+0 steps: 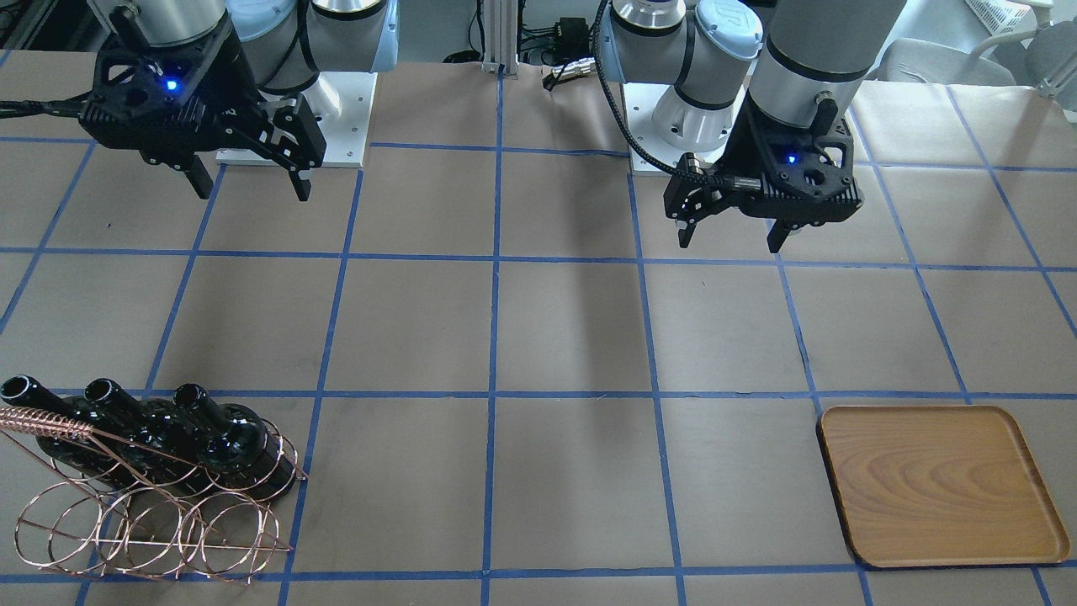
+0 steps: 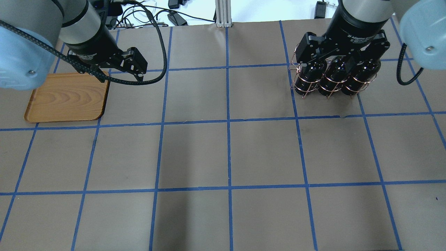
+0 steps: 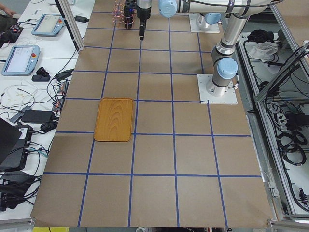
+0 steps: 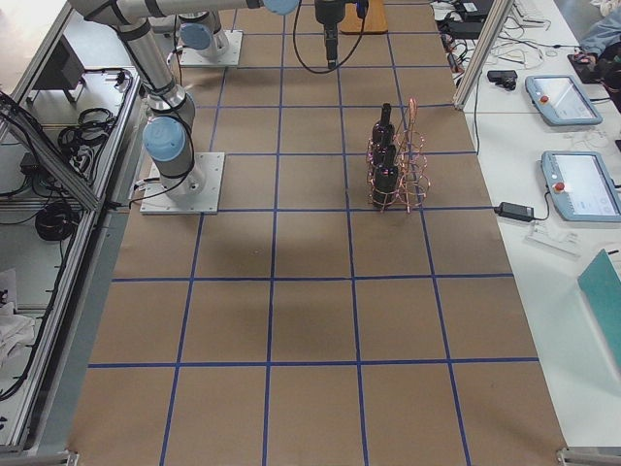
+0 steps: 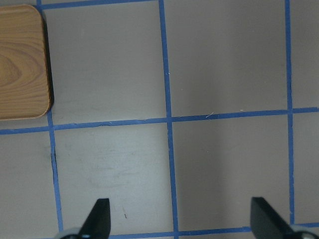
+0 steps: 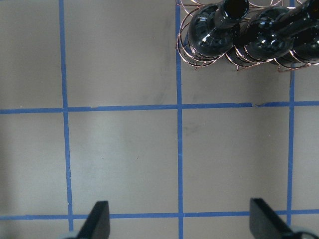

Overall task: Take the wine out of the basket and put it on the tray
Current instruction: 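Grasp the middle dark wine bottle in the copper rack with the right gripper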

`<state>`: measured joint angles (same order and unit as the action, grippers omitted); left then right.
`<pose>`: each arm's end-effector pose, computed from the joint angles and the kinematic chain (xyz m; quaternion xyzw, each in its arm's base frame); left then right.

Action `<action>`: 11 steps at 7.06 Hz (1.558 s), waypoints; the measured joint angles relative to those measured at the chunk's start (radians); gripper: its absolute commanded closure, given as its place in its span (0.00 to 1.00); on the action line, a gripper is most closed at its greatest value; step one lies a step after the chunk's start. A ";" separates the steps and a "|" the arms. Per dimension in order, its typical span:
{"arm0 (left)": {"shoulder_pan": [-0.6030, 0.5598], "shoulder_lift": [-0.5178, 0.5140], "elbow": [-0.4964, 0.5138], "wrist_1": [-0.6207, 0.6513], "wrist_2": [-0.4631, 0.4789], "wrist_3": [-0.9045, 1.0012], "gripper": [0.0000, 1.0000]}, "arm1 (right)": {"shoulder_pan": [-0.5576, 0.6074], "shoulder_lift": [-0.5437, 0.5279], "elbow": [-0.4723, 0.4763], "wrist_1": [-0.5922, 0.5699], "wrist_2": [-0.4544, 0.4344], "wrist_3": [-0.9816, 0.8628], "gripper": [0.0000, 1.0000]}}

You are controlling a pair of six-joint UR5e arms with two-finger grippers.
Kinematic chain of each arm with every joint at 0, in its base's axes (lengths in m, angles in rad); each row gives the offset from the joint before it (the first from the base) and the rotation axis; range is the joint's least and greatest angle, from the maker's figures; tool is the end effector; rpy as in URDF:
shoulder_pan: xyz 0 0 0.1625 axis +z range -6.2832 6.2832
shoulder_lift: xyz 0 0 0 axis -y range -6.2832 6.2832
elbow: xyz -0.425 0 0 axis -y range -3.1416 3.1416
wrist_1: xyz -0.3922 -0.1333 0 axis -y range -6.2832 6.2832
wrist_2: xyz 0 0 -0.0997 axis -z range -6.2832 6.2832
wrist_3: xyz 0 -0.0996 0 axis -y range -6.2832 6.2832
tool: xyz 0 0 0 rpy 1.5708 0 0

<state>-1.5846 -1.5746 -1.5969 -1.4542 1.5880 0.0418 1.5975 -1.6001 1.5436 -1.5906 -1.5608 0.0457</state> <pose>-0.1385 -0.4997 0.4852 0.0274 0.9986 -0.0432 0.0092 0.1472 -0.4824 0.5178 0.0093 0.9992 -0.0379 0.0064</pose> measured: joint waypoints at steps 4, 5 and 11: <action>0.000 -0.001 0.000 0.001 -0.001 0.001 0.00 | -0.098 0.174 -0.132 -0.010 -0.021 -0.075 0.00; 0.000 -0.001 0.000 0.002 0.000 0.002 0.00 | -0.152 0.220 -0.146 -0.033 -0.018 -0.130 0.00; 0.003 -0.001 0.000 0.001 0.004 0.009 0.00 | -0.218 0.369 -0.155 -0.167 -0.013 -0.191 0.65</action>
<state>-1.5820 -1.5755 -1.5969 -1.4531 1.5919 0.0504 1.3792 -1.2312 1.3886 -1.7575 -1.5737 -0.1454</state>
